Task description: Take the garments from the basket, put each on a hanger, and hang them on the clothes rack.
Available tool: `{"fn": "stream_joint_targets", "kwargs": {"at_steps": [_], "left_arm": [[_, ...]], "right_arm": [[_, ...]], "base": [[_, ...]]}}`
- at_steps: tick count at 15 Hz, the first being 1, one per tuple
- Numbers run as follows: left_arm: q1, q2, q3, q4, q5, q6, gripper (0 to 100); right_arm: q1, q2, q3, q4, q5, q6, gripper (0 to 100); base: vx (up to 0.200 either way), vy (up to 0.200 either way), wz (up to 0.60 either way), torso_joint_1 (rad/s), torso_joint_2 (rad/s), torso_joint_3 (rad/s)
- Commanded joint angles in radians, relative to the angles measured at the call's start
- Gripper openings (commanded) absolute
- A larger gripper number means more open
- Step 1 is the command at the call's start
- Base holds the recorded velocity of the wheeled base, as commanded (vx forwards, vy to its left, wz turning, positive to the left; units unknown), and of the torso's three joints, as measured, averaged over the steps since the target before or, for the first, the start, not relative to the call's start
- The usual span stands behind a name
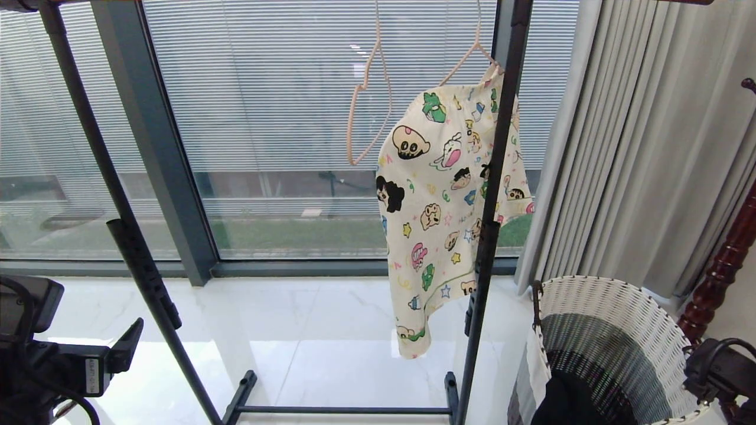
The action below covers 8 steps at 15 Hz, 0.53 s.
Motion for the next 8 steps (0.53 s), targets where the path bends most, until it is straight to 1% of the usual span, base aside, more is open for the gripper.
{"fn": "stream_joint_targets", "kwargs": {"at_steps": [1, 2, 3, 5, 6, 7, 8], "left_arm": [[-0.002, 0.016, -0.034, 0.0, 0.0, 0.0, 100], [-0.002, 0.033, -0.065, 0.0, 0.0, 0.0, 100], [-0.002, 0.037, -0.068, 0.0, 0.0, 0.002, 100], [-0.002, 0.039, -0.068, 0.0, 0.0, 0.0, 100], [-0.002, 0.037, -0.068, 0.0, 0.0, 0.0, 100], [-0.002, 0.037, -0.068, 0.0, 0.0, 0.002, 100], [-0.002, 0.037, -0.068, 0.0, 0.0, 0.002, 100]], "right_arm": [[0.001, 0.103, 0.059, -0.061, 0.037, -0.062, 100], [0.011, 0.216, 0.114, -0.206, 0.064, -0.098, 100], [0.031, 0.282, 0.148, -0.285, 0.098, -0.122, 100], [0.067, 0.413, 0.166, -0.364, 0.158, -0.179, 100], [0.08, 0.454, 0.164, -0.383, 0.175, -0.193, 100], [0.093, 0.534, 0.163, -0.426, 0.196, -0.22, 100], [0.093, 0.614, 0.166, -0.486, 0.199, -0.251, 100]], "base": [[0.0, 0.0, 0.0, 0.0, 0.0, 0.0], [0.0, 0.0, 0.0, 0.0, 0.0, 0.0], [0.0, 0.0, 0.0, 0.0, 0.0, 0.0], [0.0, 0.0, 0.0, 0.0, 0.0, 0.0], [0.0, 0.0, 0.0, 0.0, 0.0, 0.0], [0.0, 0.0, 0.0, 0.0, 0.0, 0.0], [0.0, 0.0, 0.0, 0.0, 0.0, 0.0]]}}
